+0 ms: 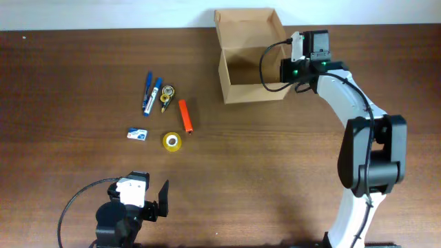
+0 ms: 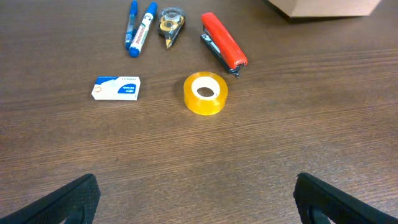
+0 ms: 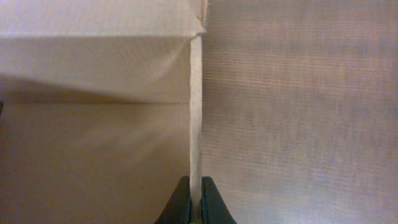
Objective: Pack container
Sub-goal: 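Push the box left and toward the robot with the right gripper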
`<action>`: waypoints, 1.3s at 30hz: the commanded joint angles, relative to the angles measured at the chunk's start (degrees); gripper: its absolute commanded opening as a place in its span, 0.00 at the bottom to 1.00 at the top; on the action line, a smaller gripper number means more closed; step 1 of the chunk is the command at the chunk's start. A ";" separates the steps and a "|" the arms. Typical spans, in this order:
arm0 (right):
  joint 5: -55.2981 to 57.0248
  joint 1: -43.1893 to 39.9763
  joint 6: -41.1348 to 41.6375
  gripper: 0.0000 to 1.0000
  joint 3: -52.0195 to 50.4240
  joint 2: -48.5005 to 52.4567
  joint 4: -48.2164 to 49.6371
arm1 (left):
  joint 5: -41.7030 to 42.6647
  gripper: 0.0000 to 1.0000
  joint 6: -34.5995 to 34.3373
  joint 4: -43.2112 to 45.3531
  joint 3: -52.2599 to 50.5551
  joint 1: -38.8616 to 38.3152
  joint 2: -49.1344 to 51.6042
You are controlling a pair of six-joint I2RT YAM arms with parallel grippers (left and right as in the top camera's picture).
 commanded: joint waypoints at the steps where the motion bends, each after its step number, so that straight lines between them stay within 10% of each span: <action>1: 0.92 0.02 6.08 0.04 0.44 -4.70 -4.17 | -0.44 1.00 -0.15 0.11 -0.35 0.35 -0.52; 20: 14.62 14.14 15.26 0.04 -3.15 -15.91 -29.83 | -0.44 1.00 -0.15 0.11 -0.35 0.35 -0.52; 39: 13.88 17.68 9.35 0.04 -34.23 -35.43 -3.80 | -0.44 1.00 -0.15 0.11 -0.35 0.35 -0.52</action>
